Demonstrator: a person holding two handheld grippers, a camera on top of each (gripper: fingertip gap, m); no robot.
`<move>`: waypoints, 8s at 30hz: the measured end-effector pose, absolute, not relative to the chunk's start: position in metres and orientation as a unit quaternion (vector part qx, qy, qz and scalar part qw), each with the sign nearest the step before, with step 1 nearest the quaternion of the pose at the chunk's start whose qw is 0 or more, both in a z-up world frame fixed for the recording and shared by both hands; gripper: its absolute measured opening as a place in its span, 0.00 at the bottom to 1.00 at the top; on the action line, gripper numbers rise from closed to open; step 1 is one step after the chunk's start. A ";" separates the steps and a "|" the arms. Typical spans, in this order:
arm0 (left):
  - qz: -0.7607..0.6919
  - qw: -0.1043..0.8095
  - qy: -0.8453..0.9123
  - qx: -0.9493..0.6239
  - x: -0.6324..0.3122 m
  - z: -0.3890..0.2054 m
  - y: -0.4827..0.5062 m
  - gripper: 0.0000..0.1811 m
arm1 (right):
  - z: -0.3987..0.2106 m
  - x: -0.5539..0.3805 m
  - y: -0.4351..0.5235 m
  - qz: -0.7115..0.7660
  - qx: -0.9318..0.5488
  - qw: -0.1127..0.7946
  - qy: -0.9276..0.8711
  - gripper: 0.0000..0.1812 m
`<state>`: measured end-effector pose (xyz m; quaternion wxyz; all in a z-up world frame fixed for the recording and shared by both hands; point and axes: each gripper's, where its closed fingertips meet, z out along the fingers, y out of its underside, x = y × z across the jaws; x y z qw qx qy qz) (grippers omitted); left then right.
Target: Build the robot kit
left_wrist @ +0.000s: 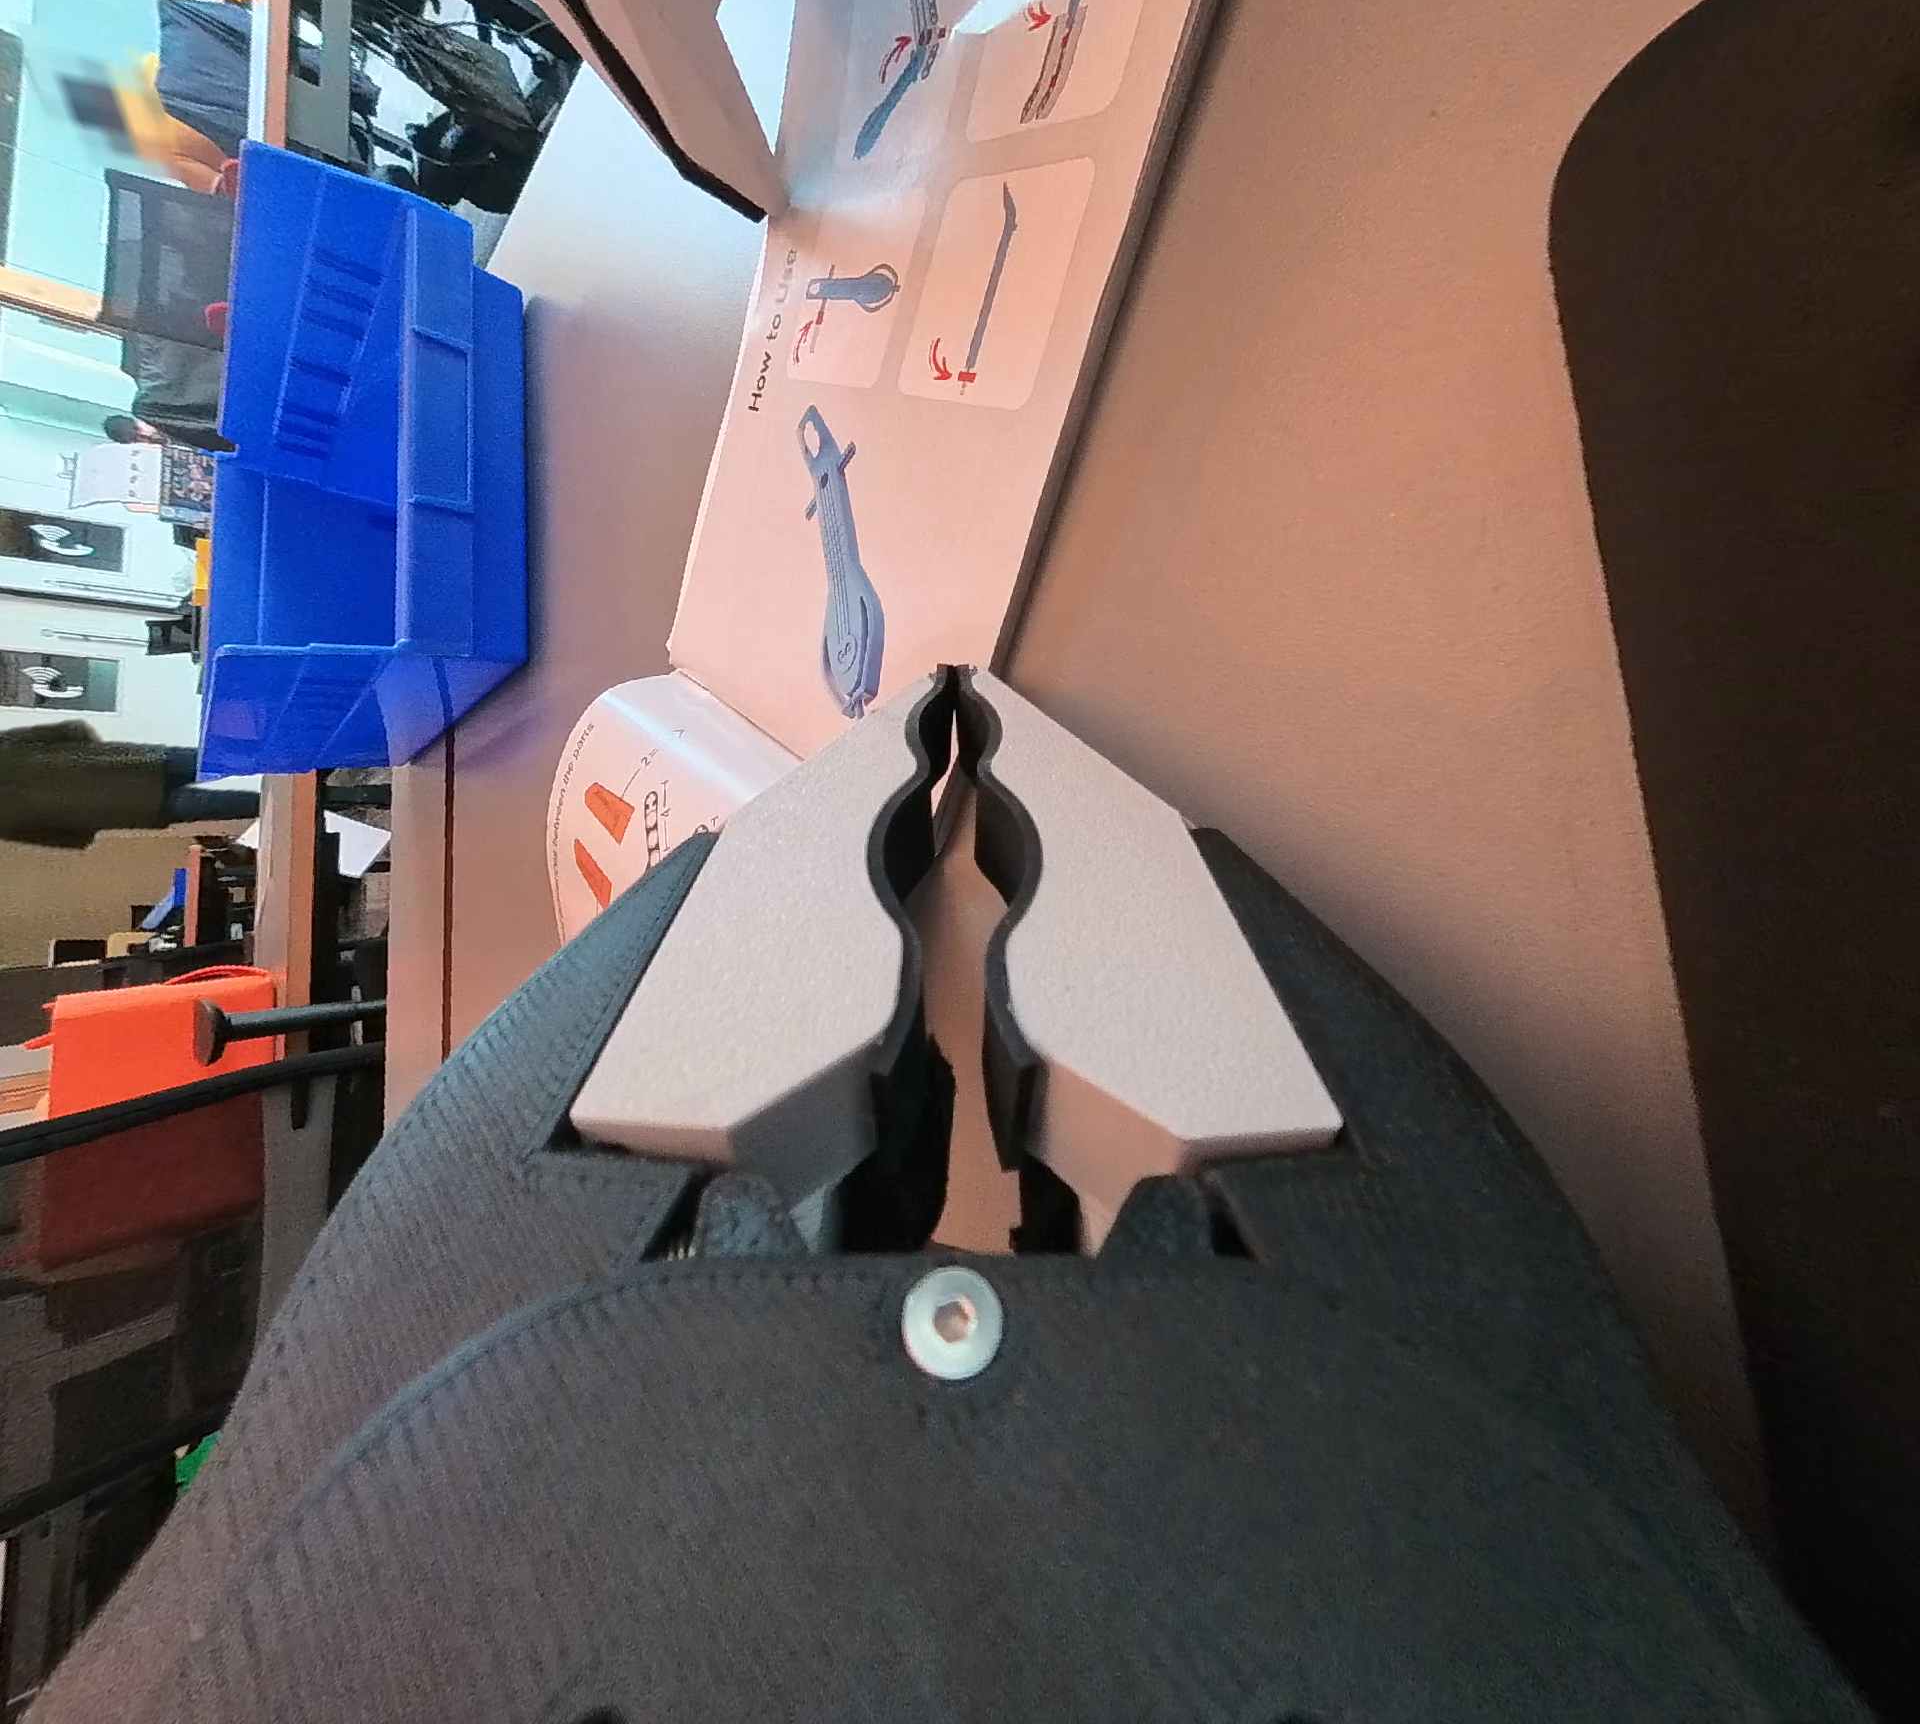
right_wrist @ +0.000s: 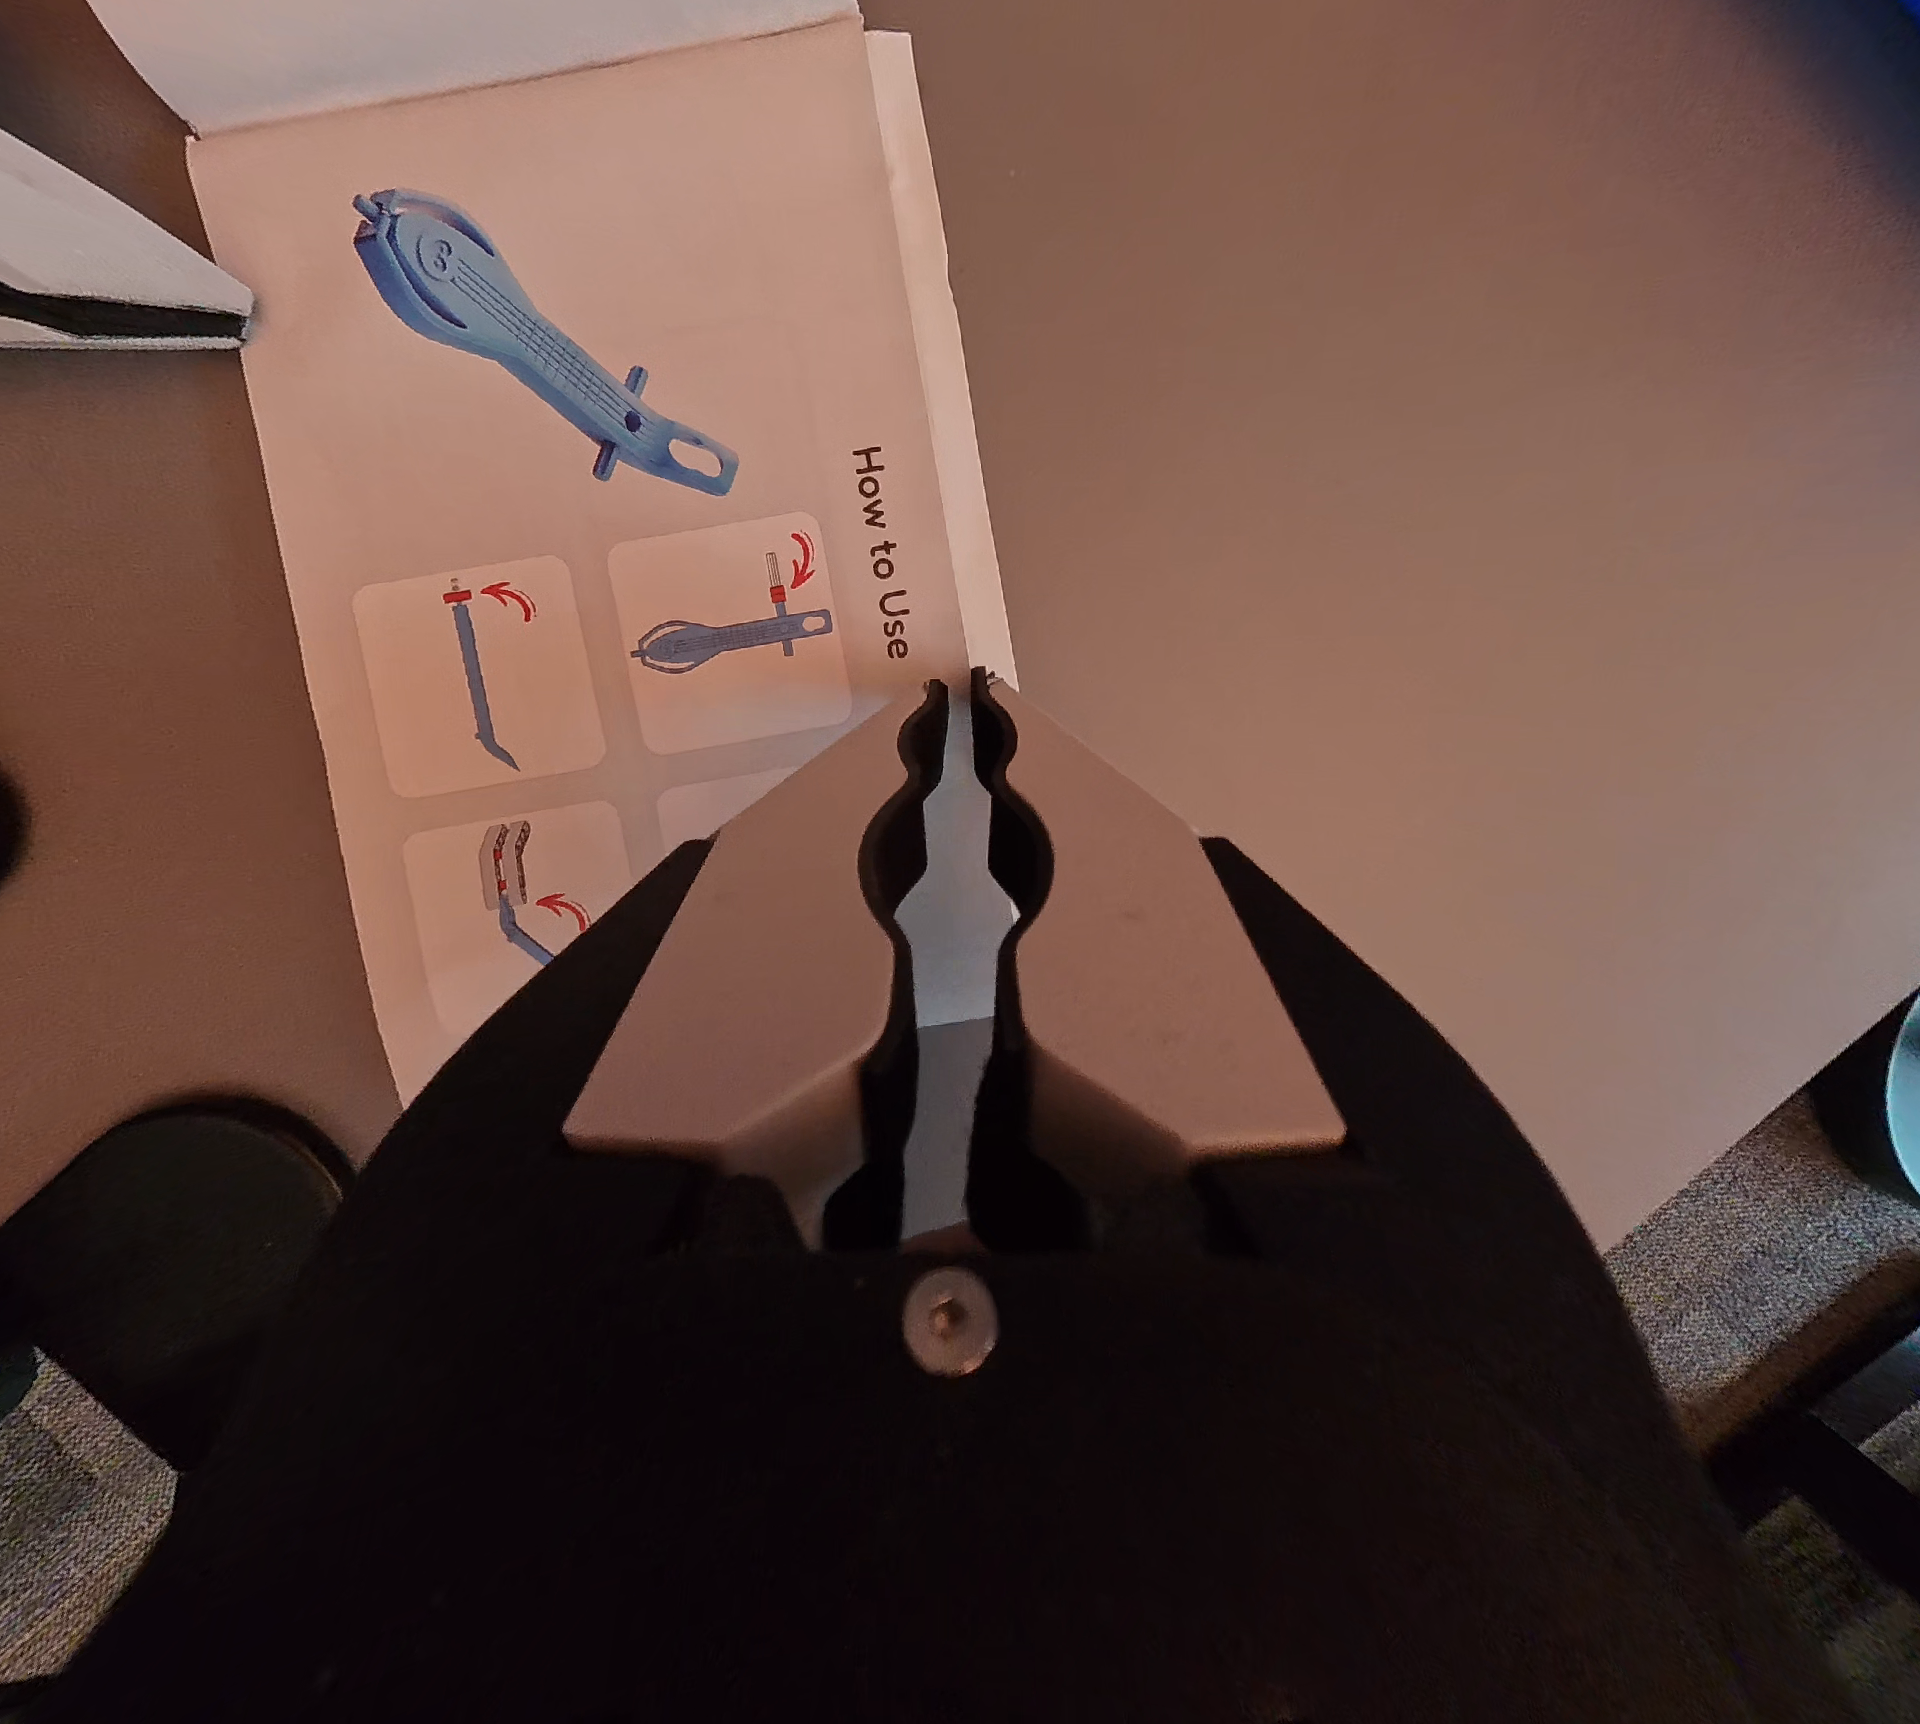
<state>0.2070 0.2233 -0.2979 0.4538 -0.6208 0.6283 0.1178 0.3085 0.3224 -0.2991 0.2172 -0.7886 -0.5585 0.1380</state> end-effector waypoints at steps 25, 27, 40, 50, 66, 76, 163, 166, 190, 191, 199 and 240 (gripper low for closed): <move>0.124 0.454 0.630 -0.618 0.206 -0.298 0.223 0.00 | -0.299 0.305 0.319 0.146 -0.784 0.216 -0.563 0.05; 0.123 0.454 0.630 -0.618 0.206 -0.298 0.223 0.00 | -0.299 0.305 0.318 0.146 -0.783 0.216 -0.564 0.05; 0.125 0.454 0.630 -0.617 0.203 -0.298 0.224 0.00 | -0.297 0.305 0.313 0.158 -0.779 0.209 -0.569 0.03; 0.126 0.453 0.631 -0.617 0.202 -0.297 0.225 0.00 | -0.302 0.316 0.315 0.147 -0.797 0.193 -0.554 0.08; 0.087 0.426 0.637 -0.637 0.209 -0.291 0.238 0.05 | -0.301 0.314 0.314 0.149 -0.797 0.195 -0.552 0.13; -0.122 0.331 0.634 -0.688 0.216 -0.292 0.230 0.27 | -0.302 0.314 0.312 0.152 -0.797 0.191 -0.553 0.13; -0.203 0.298 0.582 -0.729 0.218 -0.299 0.235 0.11 | -0.302 0.315 0.313 0.159 -0.802 0.190 -0.543 0.13; -0.210 0.290 0.590 -0.723 0.218 -0.299 0.230 0.16 | -0.302 0.315 0.313 0.159 -0.802 0.190 -0.543 0.13; -0.209 0.297 0.583 -0.727 0.220 -0.299 0.232 0.11 | -0.302 0.315 0.313 0.159 -0.802 0.190 -0.543 0.13; -0.213 0.294 0.579 -0.730 0.220 -0.299 0.232 0.11 | -0.302 0.315 0.313 0.159 -0.802 0.191 -0.543 0.13; -0.239 0.283 0.558 -0.742 0.220 -0.298 0.232 0.09 | -0.302 0.316 0.313 0.158 -0.803 0.191 -0.541 0.13; -0.271 0.262 0.538 -0.754 0.223 -0.298 0.228 0.01 | -0.301 0.317 0.312 0.159 -0.804 0.191 -0.540 0.13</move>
